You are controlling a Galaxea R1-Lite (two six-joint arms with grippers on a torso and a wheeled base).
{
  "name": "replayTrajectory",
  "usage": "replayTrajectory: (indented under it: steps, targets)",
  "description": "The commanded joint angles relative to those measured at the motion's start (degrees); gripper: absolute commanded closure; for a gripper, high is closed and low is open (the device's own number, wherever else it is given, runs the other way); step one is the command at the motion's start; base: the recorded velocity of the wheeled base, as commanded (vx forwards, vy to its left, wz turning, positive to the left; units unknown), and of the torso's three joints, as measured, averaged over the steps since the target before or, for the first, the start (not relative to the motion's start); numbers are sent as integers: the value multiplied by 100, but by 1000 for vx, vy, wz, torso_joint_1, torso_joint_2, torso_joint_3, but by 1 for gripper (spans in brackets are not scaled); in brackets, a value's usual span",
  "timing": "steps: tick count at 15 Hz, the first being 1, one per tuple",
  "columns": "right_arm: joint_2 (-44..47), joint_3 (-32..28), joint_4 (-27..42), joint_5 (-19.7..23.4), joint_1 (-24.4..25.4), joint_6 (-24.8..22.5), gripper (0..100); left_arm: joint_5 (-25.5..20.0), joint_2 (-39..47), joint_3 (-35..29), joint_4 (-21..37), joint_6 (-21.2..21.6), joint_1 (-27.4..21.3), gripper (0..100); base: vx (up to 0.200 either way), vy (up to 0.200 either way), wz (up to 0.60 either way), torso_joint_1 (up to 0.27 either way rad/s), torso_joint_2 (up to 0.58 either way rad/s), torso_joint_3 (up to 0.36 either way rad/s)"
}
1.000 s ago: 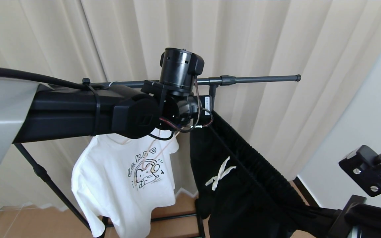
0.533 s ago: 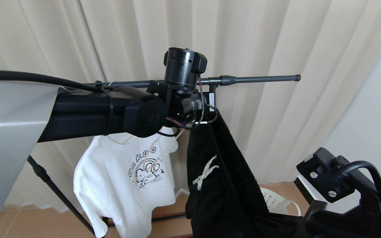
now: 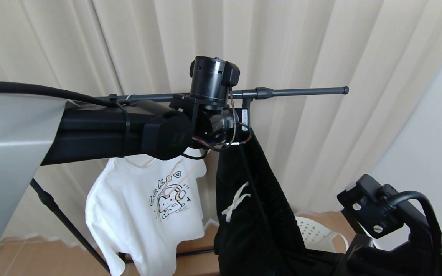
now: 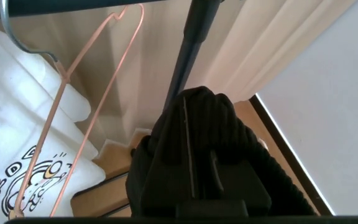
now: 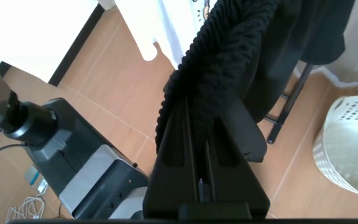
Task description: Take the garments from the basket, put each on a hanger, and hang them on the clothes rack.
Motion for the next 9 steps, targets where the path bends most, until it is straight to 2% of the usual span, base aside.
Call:
replayTrajectory:
  steps: [1,2,4,6,9]
  targets:
    - [-175,202,29,-56,-69,-43,100,45,-307,169,117,86,1,100,0,0,0,0,0,0]
    - [-254,264,73,-109,-210,-105,100,54,-465,275,336,139,10,100,0,0,0,0,0,0]
    - [-430,431,73,-196,-631,-536,100,71,-720,407,626,148,10,100,0,0,0,0,0,0]
    - [-649,580,99,-223,-1018,-1142,100,71,-1071,635,960,157,1,100,0,0,0,0,0,0]
    - [-421,281,99,-214,-2108,-1828,100,71,-1880,1505,1145,297,-52,100,0,0,0,0,0,0]
